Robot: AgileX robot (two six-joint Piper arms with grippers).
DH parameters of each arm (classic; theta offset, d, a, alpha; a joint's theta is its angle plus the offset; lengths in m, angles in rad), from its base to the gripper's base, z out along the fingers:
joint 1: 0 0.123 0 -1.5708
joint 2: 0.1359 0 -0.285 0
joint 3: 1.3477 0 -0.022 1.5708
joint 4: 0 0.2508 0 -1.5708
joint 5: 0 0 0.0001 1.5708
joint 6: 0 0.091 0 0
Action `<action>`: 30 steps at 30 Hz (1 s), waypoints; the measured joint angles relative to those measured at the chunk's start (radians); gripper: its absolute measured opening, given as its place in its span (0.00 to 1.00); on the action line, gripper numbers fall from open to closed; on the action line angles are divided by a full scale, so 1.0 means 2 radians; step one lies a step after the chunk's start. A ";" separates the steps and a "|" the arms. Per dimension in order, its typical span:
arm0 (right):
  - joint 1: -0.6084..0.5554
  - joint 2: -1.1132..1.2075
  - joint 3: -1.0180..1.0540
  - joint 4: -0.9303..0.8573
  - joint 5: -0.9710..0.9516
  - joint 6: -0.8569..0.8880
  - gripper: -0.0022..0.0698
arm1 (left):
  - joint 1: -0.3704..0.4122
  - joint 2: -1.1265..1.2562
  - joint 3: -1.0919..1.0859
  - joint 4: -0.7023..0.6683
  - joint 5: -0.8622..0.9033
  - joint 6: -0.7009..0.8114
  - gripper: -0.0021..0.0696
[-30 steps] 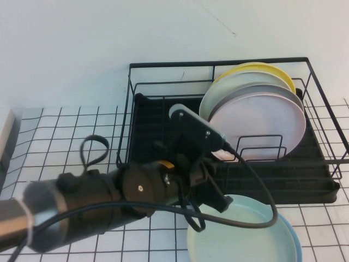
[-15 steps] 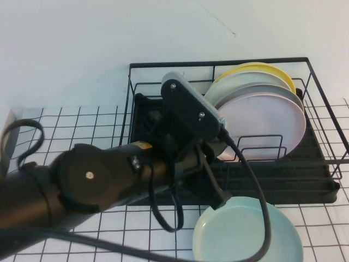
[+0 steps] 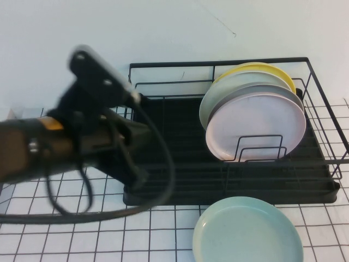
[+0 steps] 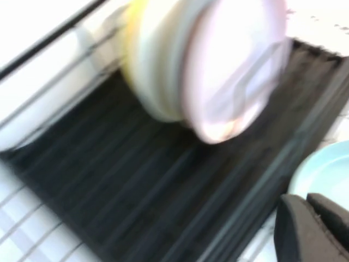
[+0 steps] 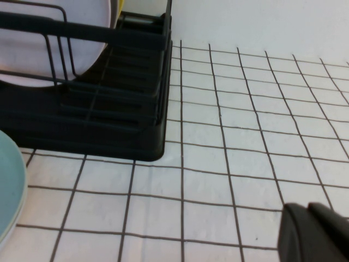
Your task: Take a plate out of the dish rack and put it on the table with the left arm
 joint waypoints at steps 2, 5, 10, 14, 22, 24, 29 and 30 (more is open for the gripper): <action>0.000 0.000 0.000 0.000 0.000 0.000 0.03 | 0.014 -0.024 0.000 0.048 0.006 -0.044 0.02; 0.000 0.000 0.000 0.000 0.000 0.000 0.03 | 0.023 -0.071 0.000 0.095 0.014 -0.087 0.02; 0.000 0.000 0.000 0.000 0.000 0.000 0.03 | 0.024 -0.141 0.002 0.107 0.030 -0.102 0.02; 0.000 0.000 0.000 0.000 0.000 0.000 0.03 | 0.024 -0.213 0.037 0.107 0.006 -0.102 0.02; 0.000 0.000 0.000 0.000 0.000 0.000 0.03 | 0.024 -0.360 0.152 0.107 -0.043 -0.102 0.02; 0.000 0.000 0.000 0.000 0.000 0.000 0.03 | 0.024 -0.385 0.178 0.107 -0.041 -0.102 0.02; 0.000 0.000 0.000 0.000 0.000 0.000 0.03 | 0.024 -0.414 0.225 0.107 -0.030 -0.102 0.02; 0.000 0.000 0.000 0.000 0.000 0.000 0.03 | 0.024 -0.415 0.232 0.111 -0.029 -0.102 0.02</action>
